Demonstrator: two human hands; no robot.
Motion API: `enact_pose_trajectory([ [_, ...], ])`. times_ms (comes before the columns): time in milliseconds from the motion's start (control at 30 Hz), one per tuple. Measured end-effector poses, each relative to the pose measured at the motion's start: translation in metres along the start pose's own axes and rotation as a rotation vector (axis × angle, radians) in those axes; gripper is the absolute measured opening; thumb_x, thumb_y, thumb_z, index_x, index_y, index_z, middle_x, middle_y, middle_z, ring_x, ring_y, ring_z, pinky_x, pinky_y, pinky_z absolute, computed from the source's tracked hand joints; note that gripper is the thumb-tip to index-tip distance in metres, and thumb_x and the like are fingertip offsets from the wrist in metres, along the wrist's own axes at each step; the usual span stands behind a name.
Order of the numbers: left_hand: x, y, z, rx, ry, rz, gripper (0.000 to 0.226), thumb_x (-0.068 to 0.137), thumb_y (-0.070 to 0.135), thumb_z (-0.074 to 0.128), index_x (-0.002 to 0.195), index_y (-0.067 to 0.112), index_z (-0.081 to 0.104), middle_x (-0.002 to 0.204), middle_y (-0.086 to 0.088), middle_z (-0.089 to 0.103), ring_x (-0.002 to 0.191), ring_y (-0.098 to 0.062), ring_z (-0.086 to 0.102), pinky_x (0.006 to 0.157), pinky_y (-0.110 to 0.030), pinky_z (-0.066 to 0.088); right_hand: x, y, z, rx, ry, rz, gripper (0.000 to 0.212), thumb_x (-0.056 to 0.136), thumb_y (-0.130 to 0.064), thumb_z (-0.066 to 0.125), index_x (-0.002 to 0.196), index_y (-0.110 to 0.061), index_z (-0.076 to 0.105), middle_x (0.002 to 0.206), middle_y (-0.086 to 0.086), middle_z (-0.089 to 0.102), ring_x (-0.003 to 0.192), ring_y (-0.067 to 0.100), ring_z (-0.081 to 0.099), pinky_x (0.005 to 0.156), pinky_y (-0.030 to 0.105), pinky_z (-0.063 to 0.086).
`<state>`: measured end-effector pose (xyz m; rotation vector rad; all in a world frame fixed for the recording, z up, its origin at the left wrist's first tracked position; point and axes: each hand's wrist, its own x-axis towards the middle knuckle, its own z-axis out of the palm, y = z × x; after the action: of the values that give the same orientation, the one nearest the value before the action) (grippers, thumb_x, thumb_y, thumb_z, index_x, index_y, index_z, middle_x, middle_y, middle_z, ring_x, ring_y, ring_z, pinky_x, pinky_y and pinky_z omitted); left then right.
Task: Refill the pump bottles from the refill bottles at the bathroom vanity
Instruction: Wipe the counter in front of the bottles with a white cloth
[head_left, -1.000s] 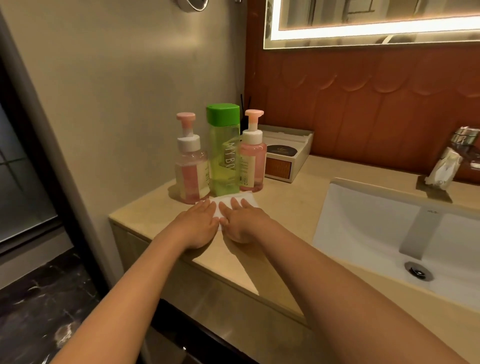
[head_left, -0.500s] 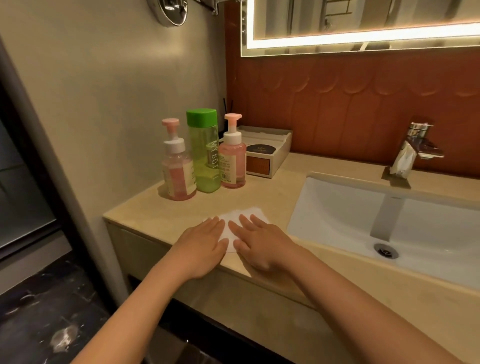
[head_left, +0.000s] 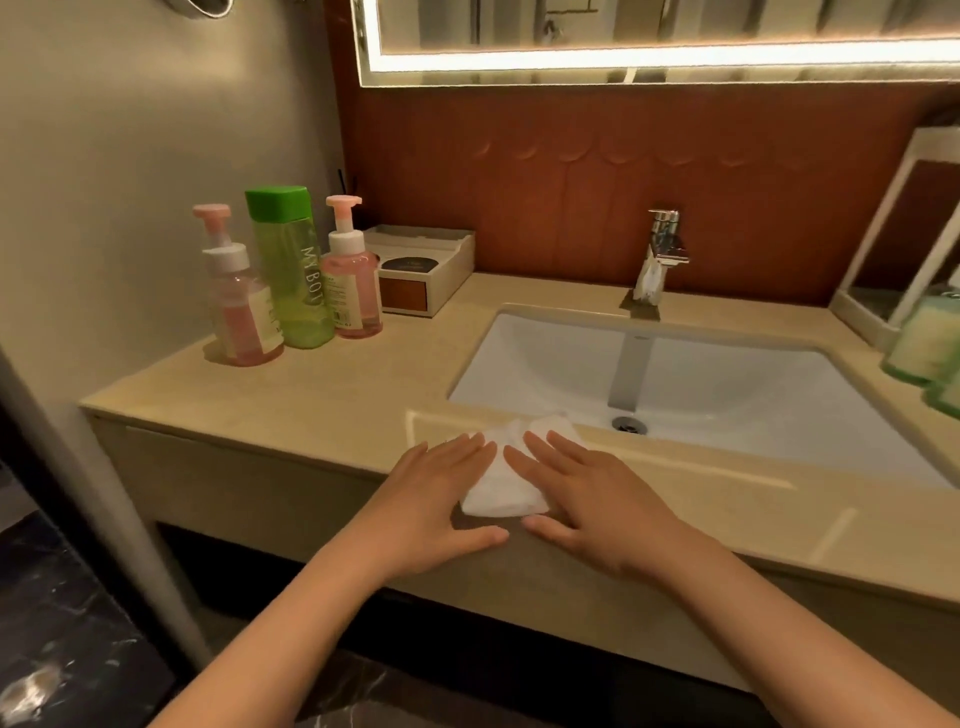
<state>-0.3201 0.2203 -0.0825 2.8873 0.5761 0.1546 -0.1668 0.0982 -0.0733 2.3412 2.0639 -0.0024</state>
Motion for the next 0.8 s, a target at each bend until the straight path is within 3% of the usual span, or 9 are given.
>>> enact_pose_trajectory([
  [167,0.029,0.052,0.014,0.056,-0.004,0.168,0.081,0.089,0.047,0.054,0.15,0.029,0.004,0.159,0.007,0.002,0.145,-0.006,0.0,0.115,-0.027,-0.003,-0.056,0.042,0.005,0.001,0.087,0.127,0.058,0.096,-0.049,0.033,0.148,-0.032,0.012,0.157,-0.003,0.011,0.144,0.019,0.015,0.114,0.035,0.024],
  [233,0.038,0.076,0.022,0.104,0.035,0.22,0.078,0.091,0.038,0.055,0.15,0.029,0.004,0.159,0.007,0.002,0.145,-0.006,0.0,0.114,-0.026,-0.007,-0.082,0.057,0.005,-0.039,0.191,0.132,0.051,0.091,-0.046,0.043,0.139,-0.028,0.042,0.143,0.002,0.045,0.127,0.026,0.048,0.094,0.041,0.048],
  [300,0.047,0.097,0.033,0.139,0.086,0.284,0.078,0.09,0.03,0.058,0.149,0.028,0.009,0.158,0.006,0.007,0.145,-0.007,0.006,0.111,-0.025,-0.011,-0.108,0.074,0.015,-0.042,0.287,0.152,0.043,0.081,-0.036,0.059,0.123,-0.025,0.061,0.122,0.002,0.064,0.105,0.027,0.065,0.072,0.039,0.058],
  [367,0.053,0.116,0.043,0.146,0.239,0.44,0.083,0.074,0.026,0.076,0.144,0.022,0.033,0.151,-0.001,0.034,0.138,-0.014,0.035,0.111,-0.035,0.002,-0.135,0.089,0.023,-0.004,0.342,0.183,0.047,0.07,-0.02,0.073,0.117,-0.023,0.066,0.116,0.004,0.067,0.1,0.028,0.067,0.069,0.042,0.059],
  [433,0.063,0.139,0.056,0.118,0.353,0.569,0.081,0.048,0.018,0.091,0.123,0.015,0.06,0.124,-0.006,0.063,0.11,-0.021,0.064,0.1,-0.047,0.024,-0.168,0.103,0.027,0.03,0.393,0.221,0.048,0.066,-0.014,0.071,0.113,-0.021,0.068,0.115,0.004,0.067,0.101,0.027,0.066,0.075,0.042,0.057],
  [500,0.073,0.161,0.066,-0.019,0.445,0.649,0.062,0.047,0.008,0.089,0.106,0.012,0.07,0.107,-0.005,0.071,0.093,-0.024,0.07,0.096,-0.05,0.03,-0.198,0.115,0.028,0.059,0.405,0.244,0.055,0.062,-0.006,0.075,0.114,-0.021,0.065,0.115,0.004,0.067,0.104,0.026,0.065,0.081,0.041,0.053],
  [567,0.08,0.193,0.07,-0.151,0.494,0.726,0.035,0.058,0.009,0.076,0.093,0.011,0.072,0.093,-0.004,0.074,0.08,-0.023,0.071,0.101,-0.039,0.038,-0.229,0.122,0.028,0.108,0.455,0.341,0.055,0.066,-0.004,0.071,0.117,-0.021,0.063,0.118,0.004,0.066,0.106,0.027,0.065,0.084,0.042,0.053],
  [667,0.083,0.241,0.075,-0.284,0.421,0.791,0.018,0.078,0.021,0.055,0.08,0.011,0.069,0.073,-0.003,0.07,0.066,-0.024,0.065,0.081,-0.029,0.036,-0.277,0.127,0.023,0.281,0.561,0.6,0.037,0.083,-0.014,0.058,0.12,-0.017,0.063,0.119,0.003,0.065,0.111,0.022,0.061,0.092,0.034,0.046],
  [800,0.069,0.299,0.098,-0.672,0.008,0.659,0.028,0.089,0.034,0.051,0.094,0.012,0.068,0.088,-0.001,0.07,0.083,-0.017,0.063,0.074,-0.035,0.044,-0.33,0.125,0.025,0.564,0.653,0.742,0.028,0.083,-0.04,0.045,0.093,-0.026,0.067,0.088,-0.004,0.069,0.083,0.005,0.061,0.072,0.029,0.046],
])
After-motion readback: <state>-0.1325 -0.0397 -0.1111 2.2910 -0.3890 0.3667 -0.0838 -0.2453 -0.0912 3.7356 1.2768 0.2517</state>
